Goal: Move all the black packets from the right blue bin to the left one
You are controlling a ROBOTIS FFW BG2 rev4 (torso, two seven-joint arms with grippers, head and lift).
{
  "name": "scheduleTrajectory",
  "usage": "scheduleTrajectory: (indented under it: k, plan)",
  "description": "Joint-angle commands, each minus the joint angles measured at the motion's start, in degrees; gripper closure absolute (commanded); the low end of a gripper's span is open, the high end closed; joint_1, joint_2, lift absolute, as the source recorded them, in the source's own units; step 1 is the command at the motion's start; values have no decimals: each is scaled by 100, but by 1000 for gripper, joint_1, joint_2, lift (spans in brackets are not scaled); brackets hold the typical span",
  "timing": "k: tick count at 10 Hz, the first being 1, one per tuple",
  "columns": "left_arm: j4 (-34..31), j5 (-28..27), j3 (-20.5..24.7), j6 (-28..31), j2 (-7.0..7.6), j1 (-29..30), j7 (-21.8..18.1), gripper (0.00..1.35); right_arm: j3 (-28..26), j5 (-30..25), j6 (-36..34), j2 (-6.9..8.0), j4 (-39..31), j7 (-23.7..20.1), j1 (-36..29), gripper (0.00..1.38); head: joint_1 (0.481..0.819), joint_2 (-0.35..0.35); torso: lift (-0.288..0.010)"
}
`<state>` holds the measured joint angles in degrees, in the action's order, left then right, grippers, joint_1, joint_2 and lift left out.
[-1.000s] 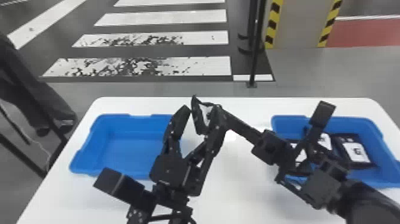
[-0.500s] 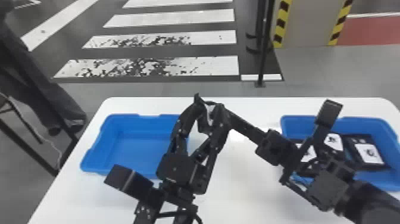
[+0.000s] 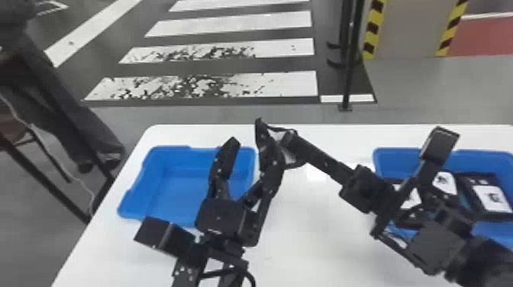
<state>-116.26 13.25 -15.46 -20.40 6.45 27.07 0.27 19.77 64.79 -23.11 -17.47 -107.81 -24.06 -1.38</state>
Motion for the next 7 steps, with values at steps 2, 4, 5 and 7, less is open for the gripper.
scheduleTrajectory:
  k: [2,4,5,7]
  plan:
    - [18,-68,94,113,-21,7,-10,958,0,34,19,-2,-12,-3,-3,1130,695,186,-140]
    - [-151,-228,129,128,-12,21,-36,1217,0,68,33,-2,72,-3,-3,1130,695,190,-140]
    - [-278,-411,140,282,6,21,-36,1217,11,79,47,-2,86,-3,-3,1130,695,189,-140]
    - [-292,-480,174,226,6,21,-36,1219,34,114,89,-2,157,-3,11,1130,695,184,-140]
